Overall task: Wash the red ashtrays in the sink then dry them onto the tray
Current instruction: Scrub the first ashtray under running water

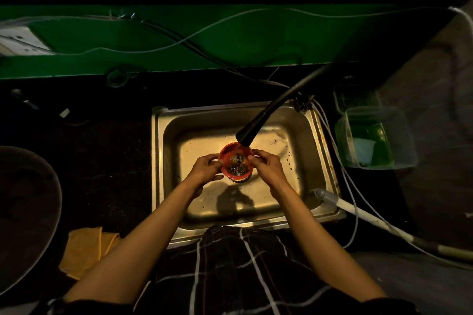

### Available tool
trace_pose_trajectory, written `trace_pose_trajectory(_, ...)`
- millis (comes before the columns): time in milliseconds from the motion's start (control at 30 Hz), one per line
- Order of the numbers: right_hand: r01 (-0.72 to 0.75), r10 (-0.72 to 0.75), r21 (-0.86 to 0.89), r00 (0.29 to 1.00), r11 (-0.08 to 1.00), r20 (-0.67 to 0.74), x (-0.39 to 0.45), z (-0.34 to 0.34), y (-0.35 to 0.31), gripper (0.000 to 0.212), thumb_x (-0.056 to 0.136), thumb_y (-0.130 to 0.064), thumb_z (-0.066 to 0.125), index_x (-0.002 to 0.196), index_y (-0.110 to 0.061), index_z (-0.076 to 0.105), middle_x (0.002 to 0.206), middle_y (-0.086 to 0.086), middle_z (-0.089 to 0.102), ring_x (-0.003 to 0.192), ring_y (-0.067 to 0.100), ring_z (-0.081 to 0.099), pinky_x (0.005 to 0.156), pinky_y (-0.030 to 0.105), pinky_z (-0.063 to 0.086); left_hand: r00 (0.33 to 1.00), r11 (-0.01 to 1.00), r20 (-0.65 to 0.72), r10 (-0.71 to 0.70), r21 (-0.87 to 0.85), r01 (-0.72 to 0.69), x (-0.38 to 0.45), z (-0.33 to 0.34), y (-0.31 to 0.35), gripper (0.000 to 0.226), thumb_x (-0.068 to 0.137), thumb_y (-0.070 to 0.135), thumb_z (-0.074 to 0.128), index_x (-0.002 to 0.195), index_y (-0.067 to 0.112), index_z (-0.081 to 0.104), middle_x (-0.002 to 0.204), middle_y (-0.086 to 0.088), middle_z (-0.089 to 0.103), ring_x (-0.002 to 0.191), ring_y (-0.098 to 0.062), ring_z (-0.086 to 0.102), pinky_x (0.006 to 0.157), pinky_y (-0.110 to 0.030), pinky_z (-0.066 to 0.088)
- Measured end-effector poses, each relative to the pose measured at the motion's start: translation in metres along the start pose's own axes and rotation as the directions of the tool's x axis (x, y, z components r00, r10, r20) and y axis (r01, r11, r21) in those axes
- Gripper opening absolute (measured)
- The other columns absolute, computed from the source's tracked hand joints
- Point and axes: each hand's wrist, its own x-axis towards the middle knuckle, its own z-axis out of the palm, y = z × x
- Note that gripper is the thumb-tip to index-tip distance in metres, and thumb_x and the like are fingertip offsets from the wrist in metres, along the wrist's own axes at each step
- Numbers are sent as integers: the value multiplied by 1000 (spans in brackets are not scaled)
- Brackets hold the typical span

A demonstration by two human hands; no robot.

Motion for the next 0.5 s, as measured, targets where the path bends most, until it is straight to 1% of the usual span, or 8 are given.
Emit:
trace_pose_trajectory(67, -3, 3, -18, 1000, 1000, 6, 2, 1, -1, 15, 95, -28, 63, 108, -24, 69, 101, 0, 74, 99, 13, 68, 76, 19, 49, 999, 997, 4, -49, -54, 49, -4, 1, -5, 34, 100, 17, 58, 131, 6, 56, 113, -16, 68, 94, -25, 69, 83, -37, 59)
trace_pose_trajectory(133, -30, 30, -40, 999, 999, 10, 4, 3, -2, 23, 95, -37, 63, 102, -18, 74, 96, -1, 75, 97, 15, 69, 77, 23, 50, 996, 990, 18, -90, -106, 92, -7, -2, -10, 34, 99, 22, 60, 127, 3, 59, 118, -19, 67, 95, -27, 71, 80, -36, 60)
trace_pose_trajectory(167, -53, 53, -56, 999, 997, 8, 4, 4, -2, 29, 94, -41, 62, 97, -16, 75, 92, 0, 76, 94, 16, 69, 75, 25, 48, 994, 985, 24, -107, -132, 109, -8, -4, -13, 33, 98, 24, 62, 123, 2, 61, 117, -19, 68, 95, -27, 72, 79, -36, 61)
trace_pose_trajectory(233, -118, 119, -70, 993, 991, 7, 4, 7, -3, 39, 93, -47, 60, 89, -11, 75, 84, 3, 75, 84, 17, 68, 67, 25, 44, 991, 975, 14, -137, -173, 137, -13, -11, -15, 36, 94, 31, 67, 116, 2, 64, 110, -19, 71, 94, -28, 73, 78, -36, 62)
trace_pose_trajectory(333, -232, 232, -13, 971, 973, 62, -3, 13, -3, 35, 94, -43, 61, 92, -10, 73, 72, 0, 70, 58, 4, 61, 51, 18, 43, 988, 970, -25, -150, -197, 142, -18, -19, -14, 44, 88, 41, 71, 110, 3, 66, 99, -17, 75, 91, -29, 75, 75, -35, 62)
trace_pose_trajectory(367, -257, 256, 1, 963, 967, 85, -5, 15, 0, 35, 94, -43, 62, 94, -9, 72, 69, 0, 69, 51, 3, 58, 49, 18, 43, 988, 973, -40, -149, -183, 139, -19, -21, -13, 44, 87, 43, 71, 108, 5, 66, 99, -15, 74, 90, -27, 74, 75, -34, 62)
trace_pose_trajectory(433, -308, 303, 21, 944, 951, 129, -8, 18, 3, 34, 94, -41, 62, 99, -8, 70, 74, 4, 71, 51, 6, 58, 51, 21, 44, 988, 983, -77, -136, -132, 125, -17, -23, -9, 42, 88, 47, 69, 105, 8, 66, 100, -13, 72, 92, -26, 72, 75, -34, 62)
trace_pose_trajectory(500, -355, 341, 47, 922, 934, 185, -9, 19, 8, 27, 96, -32, 60, 105, -8, 67, 86, 10, 75, 57, 11, 63, 52, 22, 45, 986, 992, -124, -110, -67, 102, -12, -22, -3, 38, 88, 47, 69, 98, 10, 67, 98, -12, 71, 95, -25, 69, 75, -34, 61)
